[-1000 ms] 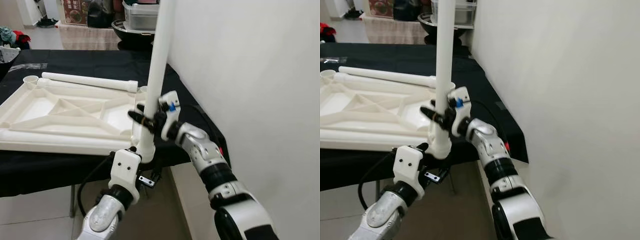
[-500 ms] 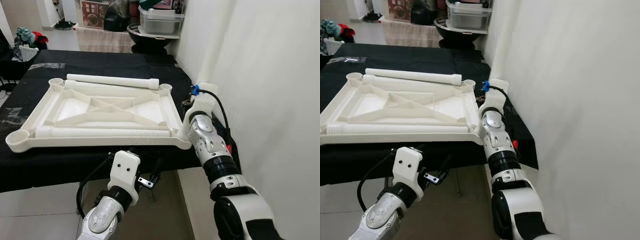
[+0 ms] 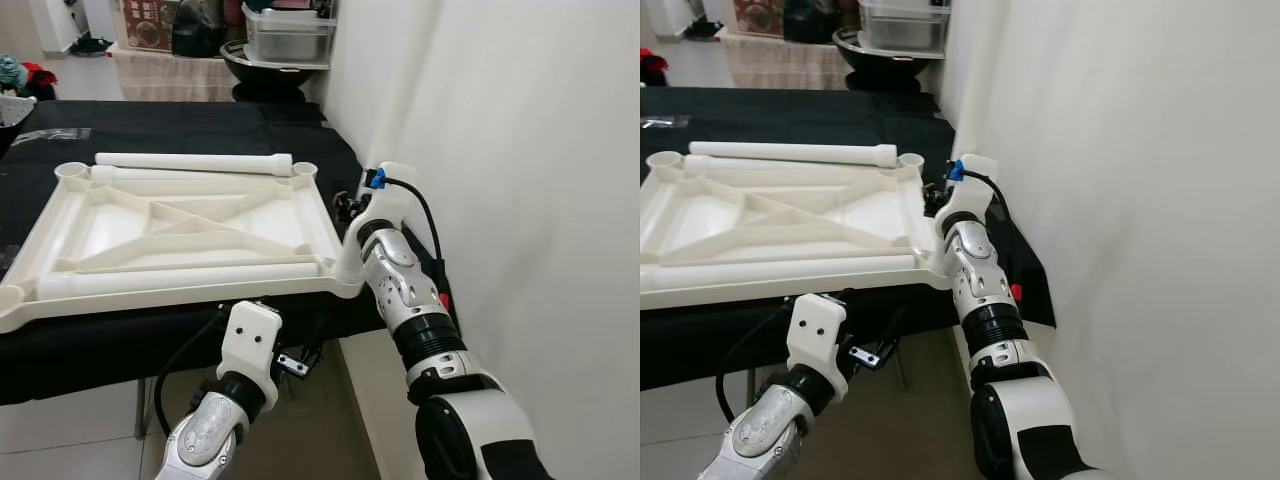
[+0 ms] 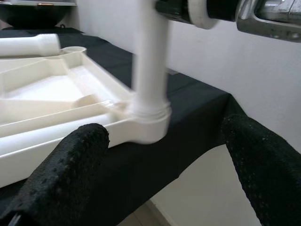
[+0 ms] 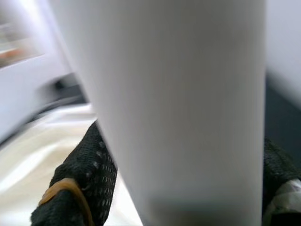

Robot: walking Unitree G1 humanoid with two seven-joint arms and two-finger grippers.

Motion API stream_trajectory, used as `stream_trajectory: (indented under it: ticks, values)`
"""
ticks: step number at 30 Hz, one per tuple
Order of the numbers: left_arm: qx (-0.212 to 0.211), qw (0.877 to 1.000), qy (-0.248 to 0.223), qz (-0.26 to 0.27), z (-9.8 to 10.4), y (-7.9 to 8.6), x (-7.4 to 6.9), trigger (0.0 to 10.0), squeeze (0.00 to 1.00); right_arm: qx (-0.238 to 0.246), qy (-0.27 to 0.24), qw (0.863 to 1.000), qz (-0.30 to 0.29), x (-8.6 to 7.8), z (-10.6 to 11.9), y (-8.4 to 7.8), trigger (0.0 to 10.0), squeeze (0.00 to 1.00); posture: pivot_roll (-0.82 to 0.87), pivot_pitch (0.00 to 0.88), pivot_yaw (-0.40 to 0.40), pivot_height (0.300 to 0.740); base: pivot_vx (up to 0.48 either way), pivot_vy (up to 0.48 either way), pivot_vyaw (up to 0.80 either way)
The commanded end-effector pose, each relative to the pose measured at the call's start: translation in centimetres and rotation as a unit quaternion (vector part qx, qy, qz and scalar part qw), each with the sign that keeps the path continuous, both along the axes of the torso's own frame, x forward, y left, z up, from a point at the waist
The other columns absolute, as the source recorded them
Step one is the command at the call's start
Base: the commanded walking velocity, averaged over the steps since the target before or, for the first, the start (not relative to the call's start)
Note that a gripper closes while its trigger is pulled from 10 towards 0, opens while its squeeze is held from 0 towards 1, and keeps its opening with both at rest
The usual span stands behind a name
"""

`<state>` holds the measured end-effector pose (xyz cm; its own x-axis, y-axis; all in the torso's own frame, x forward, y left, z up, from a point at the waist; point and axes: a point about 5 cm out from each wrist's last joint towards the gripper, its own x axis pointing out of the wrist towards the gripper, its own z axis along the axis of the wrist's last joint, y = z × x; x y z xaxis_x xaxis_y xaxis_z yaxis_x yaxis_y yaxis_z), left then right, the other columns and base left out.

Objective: Building children table

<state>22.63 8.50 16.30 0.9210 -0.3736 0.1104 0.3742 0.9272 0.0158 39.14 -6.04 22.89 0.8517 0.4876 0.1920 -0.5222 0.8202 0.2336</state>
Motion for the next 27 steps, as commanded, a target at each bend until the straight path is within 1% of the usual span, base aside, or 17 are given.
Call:
stream_trajectory:
  ticks: [1,3,6,7,8,10,11,12,13,14,19,21,22,23,24,25,27]
  values:
    - [-0.004,1.000,0.007,-0.001,-0.3,-0.2,-0.1,10.0,0.00,-0.016,-0.014,0.995,0.102,-1.0,0.0,1.8,10.0,0.00,0.08,0.067,-0.135,0.740,0.000,0.000,0.00]
    - [-0.004,1.000,0.006,-0.004,-0.3,-0.2,-0.1,10.0,0.00,-0.036,-0.017,0.982,0.187,-1.9,-0.6,1.7,10.0,0.00,0.08,0.068,-0.139,0.740,0.000,0.000,0.00]
    - [-0.004,1.000,0.006,-0.004,-0.2,-0.3,-0.1,10.0,0.00,-0.041,-0.018,0.975,0.217,-2.3,-0.8,1.6,10.0,0.00,0.08,0.069,-0.138,0.740,0.000,0.000,0.00]
    - [-0.004,1.000,0.006,-0.004,-0.2,-0.3,-0.1,10.0,0.00,-0.051,-0.009,0.960,0.274,-3.0,-1.4,1.6,10.0,0.00,0.07,0.068,-0.140,0.740,0.000,0.000,0.00]
    - [-0.004,1.000,0.006,-0.004,-0.2,-0.3,-0.1,10.0,0.00,-0.051,-0.009,0.960,0.274,-3.0,-1.4,1.6,10.0,0.00,0.07,0.068,-0.140,0.740,0.000,0.000,0.00]
    - [-0.003,1.000,0.006,-0.004,-0.3,-0.2,-0.2,10.0,0.00,-0.076,-0.004,0.940,0.334,-3.9,-2.5,1.6,10.0,0.00,0.08,0.070,-0.140,0.740,0.000,0.000,0.00]
    - [-0.003,1.000,0.006,-0.004,-0.3,-0.2,-0.2,10.0,0.00,-0.076,-0.004,0.940,0.334,-3.9,-2.5,1.6,10.0,0.00,0.08,0.070,-0.140,0.740,0.000,0.000,0.00]
    - [-0.002,1.000,0.006,-0.003,-0.3,-0.2,-0.2,10.0,0.00,-0.085,-0.006,0.938,0.336,-3.9,-2.7,1.7,4.6,0.00,0.08,0.069,-0.140,0.740,0.000,0.000,0.00]
    - [-0.002,1.000,0.006,-0.003,-0.3,-0.2,-0.2,10.0,0.00,-0.085,-0.006,0.938,0.336,-3.9,-2.7,1.7,4.6,0.00,0.08,0.069,-0.140,0.740,0.000,0.000,0.00]
    - [-0.002,1.000,0.006,-0.003,-0.3,-0.2,-0.2,10.0,0.00,-0.079,-0.009,0.944,0.319,-3.6,-2.7,1.8,0.0,0.00,0.08,0.070,-0.140,0.740,0.000,0.000,0.00]
    - [-0.002,1.000,0.006,-0.002,-0.3,-0.2,-0.2,10.0,0.00,-0.070,-0.012,0.956,0.286,-3.1,-2.4,1.8,0.0,0.00,0.08,0.069,-0.140,0.740,0.000,0.000,0.00]
    - [-0.002,1.000,0.006,-0.002,-0.3,-0.2,-0.1,10.0,0.00,-0.064,0.008,0.989,0.130,-1.0,-2.0,1.0,0.0,0.00,0.08,0.068,-0.138,0.740,0.000,0.000,0.00]
    - [-0.002,1.000,0.006,-0.002,-0.3,-0.2,-0.1,10.0,0.00,-0.064,0.008,0.989,0.130,-1.0,-2.0,1.0,0.0,0.00,0.08,0.068,-0.138,0.740,0.000,0.000,0.00]
    - [-0.002,1.000,0.006,-0.002,-0.3,-0.2,-0.1,10.0,0.00,-0.063,0.033,0.997,0.035,0.0,-1.9,0.2,0.0,0.00,0.08,0.069,-0.140,0.740,0.000,0.000,0.00]
    - [-0.001,1.000,0.006,-0.002,-0.3,-0.2,-0.1,10.0,0.00,-0.063,0.050,0.997,-0.022,0.5,-2.0,-0.4,0.0,0.00,0.08,0.068,-0.140,0.740,0.000,0.000,0.00]
    - [-0.001,1.000,0.006,-0.002,-0.3,-0.2,-0.1,10.0,0.00,-0.063,0.050,0.997,-0.022,0.5,-2.0,-0.4,0.0,0.00,0.08,0.068,-0.140,0.740,0.000,0.000,0.00]
    - [-0.001,1.000,0.006,-0.001,-0.3,-0.2,-0.1,10.0,0.00,-0.062,0.066,0.993,-0.075,0.9,-2.0,-1.3,0.0,0.00,0.07,0.068,-0.137,0.740,0.000,0.000,0.00]
